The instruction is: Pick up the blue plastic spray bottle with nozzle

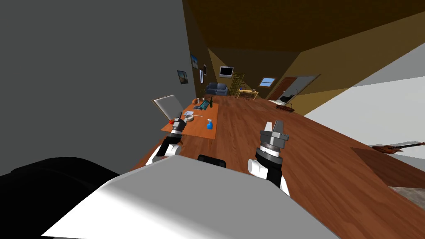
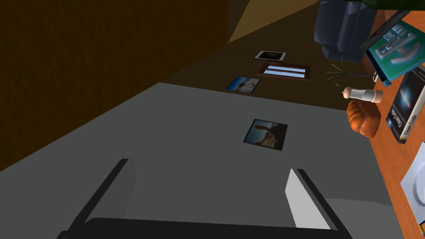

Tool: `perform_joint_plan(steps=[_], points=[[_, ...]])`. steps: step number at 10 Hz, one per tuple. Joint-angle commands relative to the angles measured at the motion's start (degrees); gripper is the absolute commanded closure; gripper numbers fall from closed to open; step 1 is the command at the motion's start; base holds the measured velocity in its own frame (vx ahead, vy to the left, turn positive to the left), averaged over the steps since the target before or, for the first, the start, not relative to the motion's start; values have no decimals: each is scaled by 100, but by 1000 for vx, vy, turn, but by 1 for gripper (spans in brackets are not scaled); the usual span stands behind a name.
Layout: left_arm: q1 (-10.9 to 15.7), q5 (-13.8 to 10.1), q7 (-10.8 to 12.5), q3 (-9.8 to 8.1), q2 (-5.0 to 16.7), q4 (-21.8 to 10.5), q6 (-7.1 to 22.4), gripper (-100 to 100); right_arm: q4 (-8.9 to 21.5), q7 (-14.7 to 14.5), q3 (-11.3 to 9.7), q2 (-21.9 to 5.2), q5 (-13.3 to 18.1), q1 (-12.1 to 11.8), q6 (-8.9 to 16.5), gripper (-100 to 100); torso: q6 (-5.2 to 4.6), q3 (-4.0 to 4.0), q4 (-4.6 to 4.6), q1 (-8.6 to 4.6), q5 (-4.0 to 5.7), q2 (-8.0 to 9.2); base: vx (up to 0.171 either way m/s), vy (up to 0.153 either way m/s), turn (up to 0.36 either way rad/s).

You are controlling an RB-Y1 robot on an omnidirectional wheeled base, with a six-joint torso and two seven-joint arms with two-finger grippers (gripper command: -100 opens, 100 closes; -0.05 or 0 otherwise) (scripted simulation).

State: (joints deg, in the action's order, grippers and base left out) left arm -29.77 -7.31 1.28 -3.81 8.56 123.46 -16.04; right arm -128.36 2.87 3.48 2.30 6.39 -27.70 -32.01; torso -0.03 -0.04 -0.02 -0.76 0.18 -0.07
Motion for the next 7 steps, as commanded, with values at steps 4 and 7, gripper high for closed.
perform_joint_plan(steps=[4, 7], points=[[26, -257, 102, -146, 452, -640, 626, -100, 0, 0, 0, 0, 0, 0, 0, 0, 0, 2, 1, -20, 4, 4, 32, -237, -316], [37, -322, 128, -194, 566, -810, 832, -100, 0, 0, 1, -1, 0, 0, 0, 0, 2, 5, 2, 20, -4, 10, 39, -123, -132]])
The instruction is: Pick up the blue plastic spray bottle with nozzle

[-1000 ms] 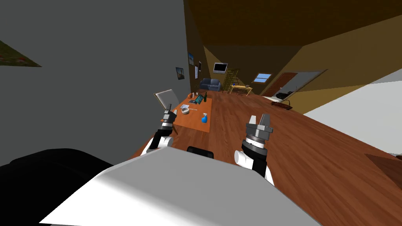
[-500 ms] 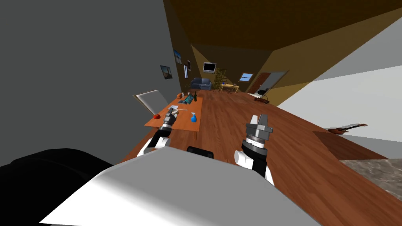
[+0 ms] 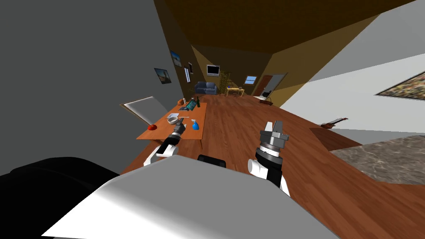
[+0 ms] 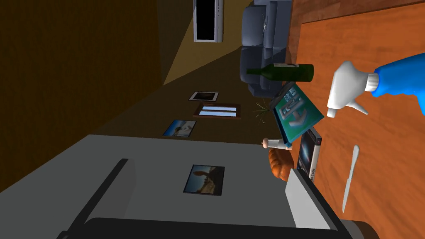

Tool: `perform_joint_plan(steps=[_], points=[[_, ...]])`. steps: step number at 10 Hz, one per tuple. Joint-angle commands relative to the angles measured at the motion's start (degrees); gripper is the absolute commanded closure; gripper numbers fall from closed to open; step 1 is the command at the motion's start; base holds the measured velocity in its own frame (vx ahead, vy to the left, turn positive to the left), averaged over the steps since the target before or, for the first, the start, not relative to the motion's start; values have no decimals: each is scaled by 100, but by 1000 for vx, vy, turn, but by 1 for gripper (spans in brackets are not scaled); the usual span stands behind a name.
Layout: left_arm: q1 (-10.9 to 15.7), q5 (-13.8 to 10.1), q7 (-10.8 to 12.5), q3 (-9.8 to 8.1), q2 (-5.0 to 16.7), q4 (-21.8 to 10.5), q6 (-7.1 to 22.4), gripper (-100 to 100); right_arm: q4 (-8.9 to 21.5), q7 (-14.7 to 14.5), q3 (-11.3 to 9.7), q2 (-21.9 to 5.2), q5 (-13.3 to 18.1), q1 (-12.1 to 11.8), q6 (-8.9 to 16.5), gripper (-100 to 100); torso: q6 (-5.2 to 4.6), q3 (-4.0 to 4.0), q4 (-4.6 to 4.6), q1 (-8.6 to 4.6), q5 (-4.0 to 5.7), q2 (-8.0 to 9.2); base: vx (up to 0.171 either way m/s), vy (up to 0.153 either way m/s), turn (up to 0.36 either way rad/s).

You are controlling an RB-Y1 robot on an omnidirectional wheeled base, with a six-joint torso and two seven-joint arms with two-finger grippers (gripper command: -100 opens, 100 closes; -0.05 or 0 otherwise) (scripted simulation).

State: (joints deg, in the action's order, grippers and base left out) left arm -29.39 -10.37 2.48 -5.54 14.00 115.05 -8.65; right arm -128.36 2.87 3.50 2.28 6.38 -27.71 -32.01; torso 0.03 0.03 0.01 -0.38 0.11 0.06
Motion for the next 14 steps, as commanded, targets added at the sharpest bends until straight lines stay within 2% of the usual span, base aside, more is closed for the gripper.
perform_joint_plan(steps=[1, 2, 3, 5, 6, 7, 8, 9, 10, 11, 12, 14], points=[[12, -80, 34, -73, 141, -150, 276, -100, 0, 0, 0, 0, 0, 0, 0, 0, 0, 0, 0, 0, 0, 0, 42, -119, -242], [28, -144, 58, -128, 264, -320, 469, -100, 0, 0, -1, 0, 0, 1, 0, 0, -5, -1, 0, -8, 0, -1, 57, -195, -345], [28, -144, 58, -128, 264, -342, 469, -100, 0, 0, -1, 1, 0, 1, 0, 0, -4, -2, -1, -31, 5, -4, 49, -129, -106], [67, -270, 102, -251, 525, -686, 827, -100, 0, 0, -1, 0, 0, 0, 0, 0, -3, -2, -1, -14, 1, -4, 70, -156, -312], [67, -270, 102, -251, 525, -756, 880, -100, 0, 0, -1, 1, 0, 1, 0, 0, -6, -6, -2, -28, 5, -10, 63, -128, -110], [90, -332, 122, -318, 661, -977, 1052, -100, 0, 0, 0, 0, 0, -1, 0, 0, 3, -3, -1, -15, 3, -4, 67, -127, -252], [90, -332, 122, -318, 661, -977, 1097, -100, 0, 0, -1, 0, 0, 1, 0, 0, -4, -2, -1, -14, 2, -4, 45, -87, -84], [116, -392, 140, -388, 800, -1174, 1323, -100, 0, 0, 1, 0, 0, 0, 0, 0, 4, 3, 0, -1, 1, 6, 34, -107, -207], [116, -392, 140, -388, 800, -1208, 1323, -100, 0, 0, 0, 0, 0, 1, 0, 0, -2, 5, 2, -5, 0, 10, 35, -96, -120], [145, -450, 155, -461, 942, -1445, 1554, -100, 0, 0, 0, 0, 0, 0, 0, 0, 3, 7, 2, -1, 0, 12, 61, -105, -222], [145, -450, 155, -461, 942, -1449, 1554, -100, 0, 0, 0, 0, 0, 0, 0, 0, 0, 4, 2, -5, 1, 7, 62, -84, -98], [213, -557, 180, -615, 1230, -1868, 1920, -100, 0, 0, 0, 0, 0, 0, 0, 0, -1, 0, 0, -1, 0, 0, 80, -114, -263]])
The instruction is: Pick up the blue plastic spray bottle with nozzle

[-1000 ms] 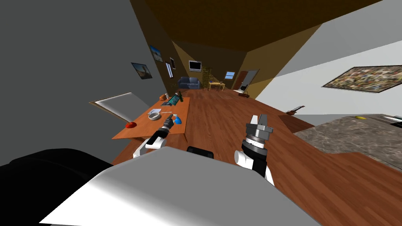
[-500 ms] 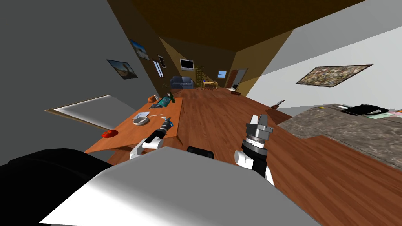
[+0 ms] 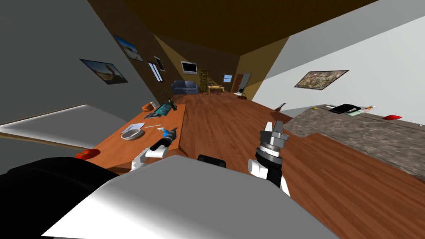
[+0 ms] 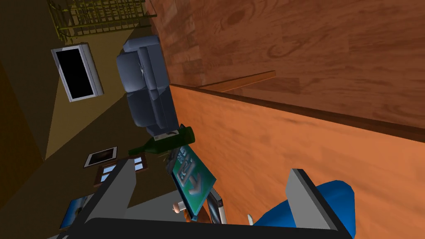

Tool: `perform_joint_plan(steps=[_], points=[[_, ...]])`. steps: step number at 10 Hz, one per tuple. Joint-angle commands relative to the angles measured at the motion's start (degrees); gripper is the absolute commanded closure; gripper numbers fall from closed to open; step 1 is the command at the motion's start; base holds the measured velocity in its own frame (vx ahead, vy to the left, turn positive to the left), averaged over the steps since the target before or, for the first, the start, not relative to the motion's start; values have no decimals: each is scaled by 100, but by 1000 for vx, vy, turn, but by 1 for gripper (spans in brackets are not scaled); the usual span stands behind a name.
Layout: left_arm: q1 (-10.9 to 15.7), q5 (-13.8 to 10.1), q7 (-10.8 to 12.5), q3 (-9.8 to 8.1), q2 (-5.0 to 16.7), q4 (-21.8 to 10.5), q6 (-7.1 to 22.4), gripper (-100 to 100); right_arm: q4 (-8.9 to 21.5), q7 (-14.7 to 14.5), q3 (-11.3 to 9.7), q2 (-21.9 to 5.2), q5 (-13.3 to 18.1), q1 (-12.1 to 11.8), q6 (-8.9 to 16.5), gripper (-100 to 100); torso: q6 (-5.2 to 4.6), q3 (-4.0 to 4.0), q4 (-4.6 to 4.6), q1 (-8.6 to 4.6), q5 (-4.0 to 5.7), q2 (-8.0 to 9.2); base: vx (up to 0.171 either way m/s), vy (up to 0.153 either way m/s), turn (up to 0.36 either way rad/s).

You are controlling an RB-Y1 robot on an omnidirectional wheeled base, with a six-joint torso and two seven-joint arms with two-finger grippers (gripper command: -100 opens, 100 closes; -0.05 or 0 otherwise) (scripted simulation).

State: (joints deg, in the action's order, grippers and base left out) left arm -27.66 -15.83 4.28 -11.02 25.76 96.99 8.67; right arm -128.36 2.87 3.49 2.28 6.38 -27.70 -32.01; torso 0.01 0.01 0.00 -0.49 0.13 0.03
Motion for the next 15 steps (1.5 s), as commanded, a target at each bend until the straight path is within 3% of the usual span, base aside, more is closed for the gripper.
perform_joint_plan(steps=[1, 4, 6, 7, 8, 9, 10, 11, 14, 15], points=[[40, -12, 0, -66, 54, -155, 286, -100, 0, 0, 0, 0, 0, 0, 0, 0, 0, 0, 0, 0, 0, 0, 61, -99, -118], [122, -106, 15, -228, 346, -674, 737, -100, 0, 0, 1, -1, 0, -1, 0, 0, 6, 5, 2, 18, -3, 10, 65, -77, -157], [122, -106, 15, -228, 346, -703, 787, -100, 0, 0, 1, -1, 0, -1, 0, 0, 6, 10, 3, 23, -4, 17, 32, -35, -48], [167, -148, 19, -311, 494, -893, 1034, -100, 0, 0, 2, -1, 0, 0, 0, 0, 7, 15, 5, 32, -6, 26, 42, -44, -206], [167, -148, 19, -311, 494, -987, 1034, -100, 0, 0, 1, -1, 0, 0, 0, 0, 1, 12, 5, 28, -6, 20, 34, -44, -107], [214, -187, 20, -395, 642, -1224, 1275, -100, 0, 0, 2, -1, 0, -1, 0, 0, 7, 13, 5, 27, -5, 23, 46, -69, -160], [214, -187, 20, -395, 642, -1274, 1281, -100, 0, 0, 1, -1, 0, 0, 0, 0, 4, 12, 4, 19, -4, 21, 54, -50, -79], [262, -223, 20, -480, 789, -1466, 1505, -100, 0, 0, 2, -1, 0, -1, 0, 0, 7, 11, 4, 23, -3, 19, 71, -37, -152], [312, -255, 17, -565, 936, -1849, 1771, -100, 0, 0, 1, -1, 0, 0, 0, 0, 4, 12, 5, 27, -5, 22, 40, -36, -112], [362, -284, 12, -651, 1081, -2133, 1953, -100, 0, 0, 2, -1, 0, -1, 0, 0, 8, 14, 5, 29, -6, 24, 46, -38, -124]])
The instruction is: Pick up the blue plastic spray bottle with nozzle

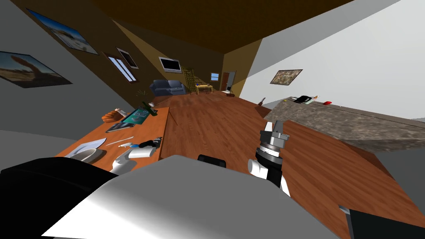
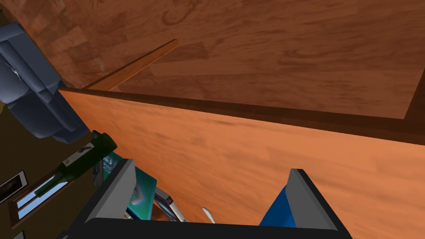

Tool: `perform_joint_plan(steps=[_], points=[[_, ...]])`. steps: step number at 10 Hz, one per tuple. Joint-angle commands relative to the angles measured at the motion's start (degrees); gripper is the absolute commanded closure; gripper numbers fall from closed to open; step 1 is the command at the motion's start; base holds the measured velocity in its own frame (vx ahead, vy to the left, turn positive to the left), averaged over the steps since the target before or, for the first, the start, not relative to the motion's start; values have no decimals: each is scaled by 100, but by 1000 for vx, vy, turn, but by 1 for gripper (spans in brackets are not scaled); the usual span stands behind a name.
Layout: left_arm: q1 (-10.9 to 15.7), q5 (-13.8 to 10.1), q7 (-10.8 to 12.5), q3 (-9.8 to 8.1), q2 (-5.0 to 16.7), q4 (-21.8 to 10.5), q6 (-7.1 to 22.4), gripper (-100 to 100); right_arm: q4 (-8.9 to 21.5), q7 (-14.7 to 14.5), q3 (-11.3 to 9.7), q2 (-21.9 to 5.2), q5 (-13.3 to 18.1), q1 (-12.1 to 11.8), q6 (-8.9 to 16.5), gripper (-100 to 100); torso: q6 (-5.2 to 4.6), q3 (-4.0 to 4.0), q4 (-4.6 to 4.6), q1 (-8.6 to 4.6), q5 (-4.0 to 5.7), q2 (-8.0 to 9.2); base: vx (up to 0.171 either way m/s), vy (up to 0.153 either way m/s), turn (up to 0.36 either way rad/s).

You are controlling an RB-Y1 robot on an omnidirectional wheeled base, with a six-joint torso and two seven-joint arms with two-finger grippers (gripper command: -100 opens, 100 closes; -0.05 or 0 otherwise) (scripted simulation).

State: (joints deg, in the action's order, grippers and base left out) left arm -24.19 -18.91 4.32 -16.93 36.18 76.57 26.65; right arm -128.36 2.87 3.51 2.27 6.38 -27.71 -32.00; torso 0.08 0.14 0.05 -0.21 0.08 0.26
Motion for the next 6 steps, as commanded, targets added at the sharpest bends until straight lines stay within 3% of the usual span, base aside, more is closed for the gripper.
perform_joint_plan(steps=[1, 6], points=[[16, 24, 7, -60, 40, -91, 215, -100, 0, 0, 0, 0, 0, 0, 0, 0, 0, 0, 0, 0, 0, 0, 36, -29, -86], [169, -46, -18, -313, 455, -814, 913, -100, 0, 0, 1, 0, 0, 0, 0, 0, 3, 2, 1, 6, -1, 5, 36, -22, -103]])
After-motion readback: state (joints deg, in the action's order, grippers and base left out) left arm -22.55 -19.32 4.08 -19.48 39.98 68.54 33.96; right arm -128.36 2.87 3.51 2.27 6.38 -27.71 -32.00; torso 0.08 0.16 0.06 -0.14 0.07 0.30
